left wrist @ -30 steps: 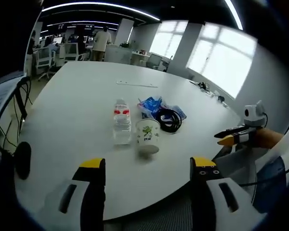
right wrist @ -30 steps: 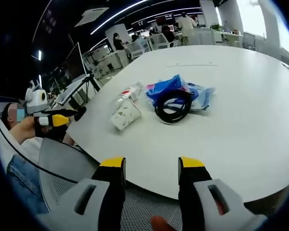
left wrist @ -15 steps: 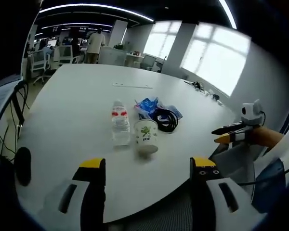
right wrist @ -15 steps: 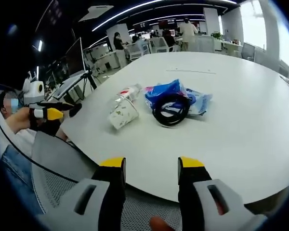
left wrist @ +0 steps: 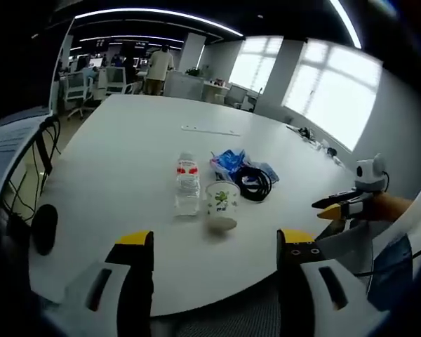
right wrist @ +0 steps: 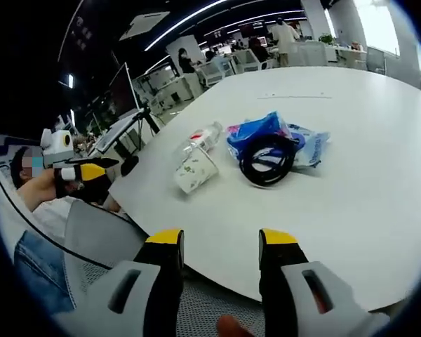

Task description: Arrange the tabletop items into an orderly group along one side of the table until the central work area is clear of visible clutter.

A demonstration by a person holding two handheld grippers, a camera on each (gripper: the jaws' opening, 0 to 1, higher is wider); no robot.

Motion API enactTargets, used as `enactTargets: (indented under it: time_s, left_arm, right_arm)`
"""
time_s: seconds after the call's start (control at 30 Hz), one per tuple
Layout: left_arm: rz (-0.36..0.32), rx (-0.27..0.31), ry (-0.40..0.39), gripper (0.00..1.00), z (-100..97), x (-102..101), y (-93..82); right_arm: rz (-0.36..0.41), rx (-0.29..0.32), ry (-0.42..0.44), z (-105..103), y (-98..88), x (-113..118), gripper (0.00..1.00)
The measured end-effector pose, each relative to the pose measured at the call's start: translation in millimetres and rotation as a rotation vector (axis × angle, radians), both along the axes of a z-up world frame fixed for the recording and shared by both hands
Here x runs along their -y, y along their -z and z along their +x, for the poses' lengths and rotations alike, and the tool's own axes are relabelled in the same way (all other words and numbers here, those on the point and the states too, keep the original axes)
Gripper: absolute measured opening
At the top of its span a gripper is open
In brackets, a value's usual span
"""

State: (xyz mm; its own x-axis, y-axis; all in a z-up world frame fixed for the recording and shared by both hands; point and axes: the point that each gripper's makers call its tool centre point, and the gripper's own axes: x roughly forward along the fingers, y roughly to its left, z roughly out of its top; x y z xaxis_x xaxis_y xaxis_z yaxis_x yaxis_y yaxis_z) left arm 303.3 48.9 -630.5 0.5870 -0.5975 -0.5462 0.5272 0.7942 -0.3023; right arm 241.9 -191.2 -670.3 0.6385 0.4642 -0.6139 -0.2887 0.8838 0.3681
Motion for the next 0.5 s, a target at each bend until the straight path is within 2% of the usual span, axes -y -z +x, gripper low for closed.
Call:
enactTargets:
  time_s: [0.2, 0.33, 0.43, 0.47, 0.5]
  left_arm:
    - [0.034, -0.009, -0.042, 0.72, 4.6, 9, -4.0]
    - [0.041, 0.007, -0.051, 0.72, 14.5, 16, -11.9]
    - [0.051, 0.003, -0.018, 0.73, 20.0, 20, -18.7]
    - [0.065, 0.026, -0.001, 0.74, 25.1, 20, -22.1]
    - [0.071, 0.022, -0.004, 0.74, 29.1, 20, -21.8]
  right_arm:
    - [0.042, 0.004, -0.065, 9, 0.6, 2, 0.41]
    - [0.069, 0.013, -0.101, 10, 2.9, 2, 0.41]
    - [0.081, -0.011, -0.107, 12, 7.7, 3, 0.41]
    - [0.072, -0.002, -0.104, 12, 4.6, 4, 0.41]
    - [0.067, 0.014, -0.098, 14, 0.7, 5, 0.41]
